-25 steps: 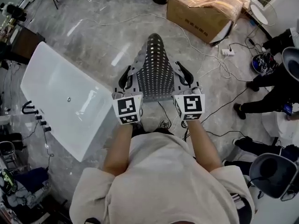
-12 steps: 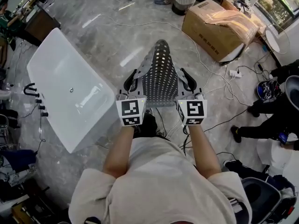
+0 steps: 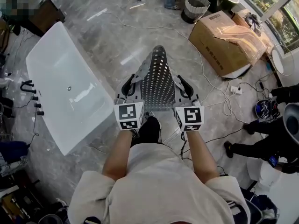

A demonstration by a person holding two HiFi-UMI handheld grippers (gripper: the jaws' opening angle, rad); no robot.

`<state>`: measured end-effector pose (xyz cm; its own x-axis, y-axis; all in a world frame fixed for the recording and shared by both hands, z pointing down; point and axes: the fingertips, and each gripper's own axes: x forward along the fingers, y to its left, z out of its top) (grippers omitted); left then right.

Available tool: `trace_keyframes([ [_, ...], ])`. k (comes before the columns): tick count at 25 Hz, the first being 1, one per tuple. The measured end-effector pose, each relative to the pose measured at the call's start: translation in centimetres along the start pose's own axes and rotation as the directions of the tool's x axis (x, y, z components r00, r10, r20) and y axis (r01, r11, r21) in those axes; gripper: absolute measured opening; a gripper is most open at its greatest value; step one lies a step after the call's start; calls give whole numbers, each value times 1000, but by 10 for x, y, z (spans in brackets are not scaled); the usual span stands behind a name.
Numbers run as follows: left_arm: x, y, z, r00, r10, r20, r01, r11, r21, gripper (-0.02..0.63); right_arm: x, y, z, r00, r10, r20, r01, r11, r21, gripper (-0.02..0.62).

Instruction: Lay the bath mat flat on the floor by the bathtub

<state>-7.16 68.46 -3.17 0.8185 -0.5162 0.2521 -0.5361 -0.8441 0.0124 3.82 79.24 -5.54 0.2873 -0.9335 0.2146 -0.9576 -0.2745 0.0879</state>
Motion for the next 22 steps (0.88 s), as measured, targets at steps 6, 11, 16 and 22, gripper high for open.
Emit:
trace_keyframes([
  [6, 47, 41, 1, 999, 31, -30, -32, 999, -42, 25, 70, 3, 5, 998, 60, -30, -60, 998, -7, 21],
  [11, 79, 65, 3, 998, 42, -39, -44, 997, -61, 25, 123, 3, 12, 992, 112, -50, -114, 993, -38, 21],
  [16, 99, 102, -4, 993, 115, -31, -118, 987, -107, 25, 165, 11, 12, 981, 187, -49, -190, 980, -57, 21],
  [22, 114, 146, -12, 979, 199, -42, -203, 972, -120, 25, 217, 29, 14, 962, 270, -44, -273, 959, -82, 21],
])
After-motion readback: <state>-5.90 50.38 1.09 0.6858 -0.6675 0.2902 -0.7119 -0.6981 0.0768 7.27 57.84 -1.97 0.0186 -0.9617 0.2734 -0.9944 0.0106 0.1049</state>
